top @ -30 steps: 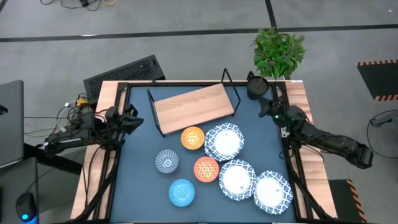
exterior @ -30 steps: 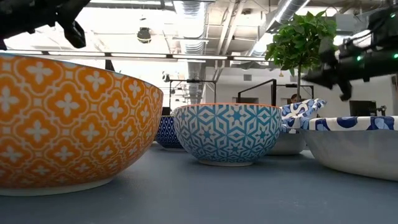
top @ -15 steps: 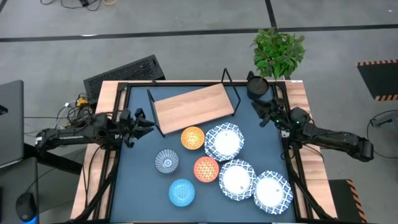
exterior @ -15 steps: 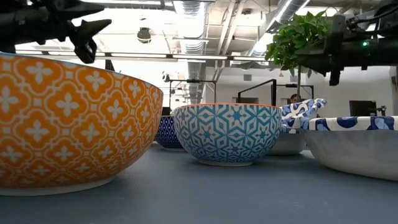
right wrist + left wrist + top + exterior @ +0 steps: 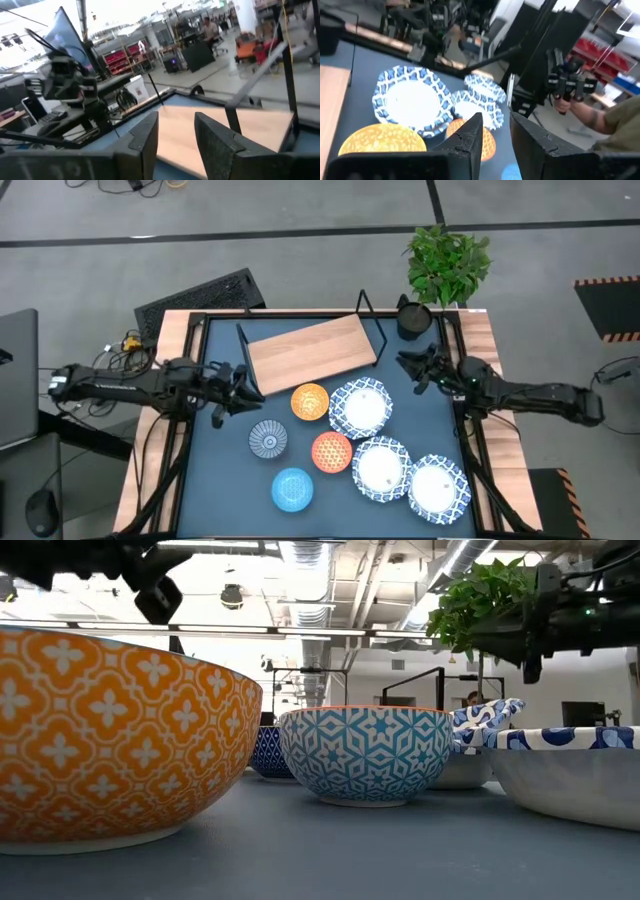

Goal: Place and stack bowls onto a shelf
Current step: Put the white patterned bowl on the shelf

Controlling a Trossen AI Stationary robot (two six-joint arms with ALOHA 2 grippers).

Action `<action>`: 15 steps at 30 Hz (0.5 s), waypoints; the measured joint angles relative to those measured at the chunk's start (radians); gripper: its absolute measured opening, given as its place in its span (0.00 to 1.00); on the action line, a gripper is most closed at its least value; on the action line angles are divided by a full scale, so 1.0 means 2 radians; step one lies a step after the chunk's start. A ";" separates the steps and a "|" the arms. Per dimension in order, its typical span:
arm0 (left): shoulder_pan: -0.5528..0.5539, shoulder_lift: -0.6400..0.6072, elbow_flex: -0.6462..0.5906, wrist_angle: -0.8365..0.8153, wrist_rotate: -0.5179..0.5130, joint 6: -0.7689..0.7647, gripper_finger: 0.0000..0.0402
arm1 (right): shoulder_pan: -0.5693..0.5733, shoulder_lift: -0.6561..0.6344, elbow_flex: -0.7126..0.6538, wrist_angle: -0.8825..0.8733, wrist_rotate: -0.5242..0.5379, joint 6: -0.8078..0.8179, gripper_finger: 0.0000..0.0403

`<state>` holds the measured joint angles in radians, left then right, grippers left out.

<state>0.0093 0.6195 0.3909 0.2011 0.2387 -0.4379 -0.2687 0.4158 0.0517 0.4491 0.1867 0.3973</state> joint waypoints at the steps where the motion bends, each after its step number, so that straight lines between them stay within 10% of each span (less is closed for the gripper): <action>1: -0.003 0.008 0.012 -0.015 -0.004 0.002 0.19 | 0.000 0.011 0.000 0.000 0.004 0.009 0.36; 15: -0.011 0.076 0.049 -0.094 -0.024 0.015 0.09 | -0.007 0.171 0.018 0.060 0.039 0.012 0.26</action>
<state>-0.0120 0.7707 0.4897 0.0133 0.1900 -0.4088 -0.2828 0.7577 0.0882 0.5697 0.2638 0.4221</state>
